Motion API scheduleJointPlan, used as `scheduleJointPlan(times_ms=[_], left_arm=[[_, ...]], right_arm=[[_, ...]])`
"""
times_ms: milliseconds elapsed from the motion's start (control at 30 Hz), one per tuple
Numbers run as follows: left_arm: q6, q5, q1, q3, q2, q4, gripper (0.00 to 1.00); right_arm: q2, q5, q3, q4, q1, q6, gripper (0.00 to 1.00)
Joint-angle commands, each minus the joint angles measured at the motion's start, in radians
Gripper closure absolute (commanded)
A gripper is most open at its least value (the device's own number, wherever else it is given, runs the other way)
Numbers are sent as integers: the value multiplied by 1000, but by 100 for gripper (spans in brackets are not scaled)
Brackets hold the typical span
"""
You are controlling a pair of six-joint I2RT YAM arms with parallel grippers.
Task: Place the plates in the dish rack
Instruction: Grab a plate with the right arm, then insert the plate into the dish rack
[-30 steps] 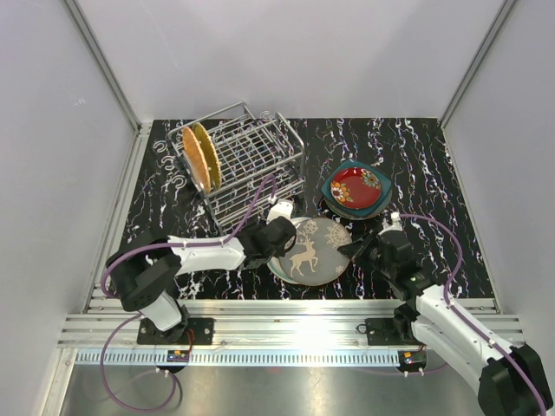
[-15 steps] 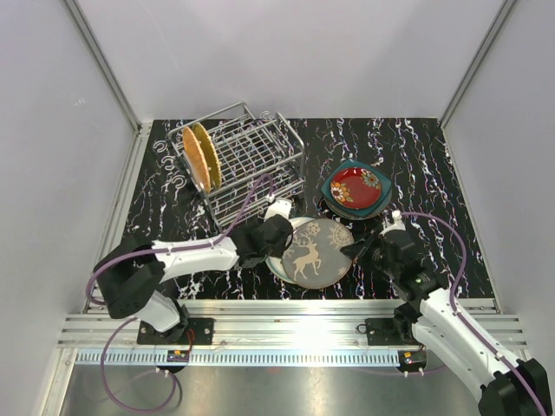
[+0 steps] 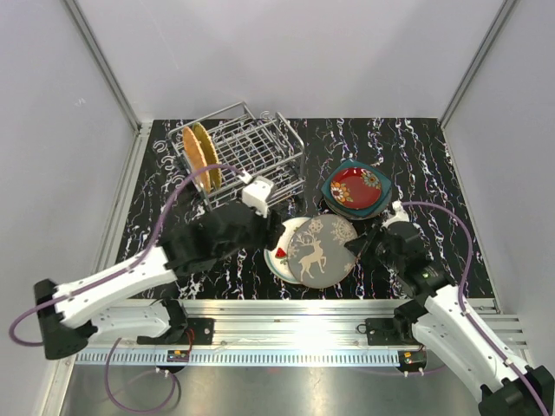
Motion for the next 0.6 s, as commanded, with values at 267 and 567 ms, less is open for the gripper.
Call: scheduleJointPlan(times_ms=[267,567], left_arm=[[229,-49,0,302,-130,-167,27],[245,-92,132,660,74,-233,22]], right_arm=[[21,-7,339,80,-1,-135,100],[124,4,597,73,-1,-229,100]])
